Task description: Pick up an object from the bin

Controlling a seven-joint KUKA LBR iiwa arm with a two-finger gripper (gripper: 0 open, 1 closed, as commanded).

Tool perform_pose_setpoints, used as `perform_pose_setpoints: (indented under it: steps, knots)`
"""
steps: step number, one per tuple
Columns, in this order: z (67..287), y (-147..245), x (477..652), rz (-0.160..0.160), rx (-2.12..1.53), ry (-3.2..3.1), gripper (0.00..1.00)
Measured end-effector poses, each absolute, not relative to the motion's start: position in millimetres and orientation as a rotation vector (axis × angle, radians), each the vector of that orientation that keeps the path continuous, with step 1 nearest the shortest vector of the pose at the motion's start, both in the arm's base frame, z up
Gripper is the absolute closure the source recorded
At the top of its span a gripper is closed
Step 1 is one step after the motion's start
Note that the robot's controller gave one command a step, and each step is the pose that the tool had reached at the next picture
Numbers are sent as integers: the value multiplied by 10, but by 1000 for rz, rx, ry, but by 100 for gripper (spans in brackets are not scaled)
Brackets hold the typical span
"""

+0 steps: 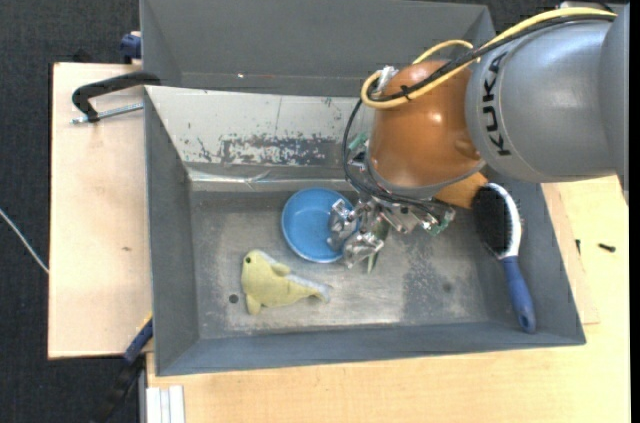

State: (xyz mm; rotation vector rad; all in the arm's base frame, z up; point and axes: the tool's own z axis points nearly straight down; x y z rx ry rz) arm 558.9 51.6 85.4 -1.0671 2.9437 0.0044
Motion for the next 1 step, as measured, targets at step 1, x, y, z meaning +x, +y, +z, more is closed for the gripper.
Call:
perform_pose_setpoints:
  steps: [1]
  knots:
    - [2293,377,5715,-6,-1389,2803,100]
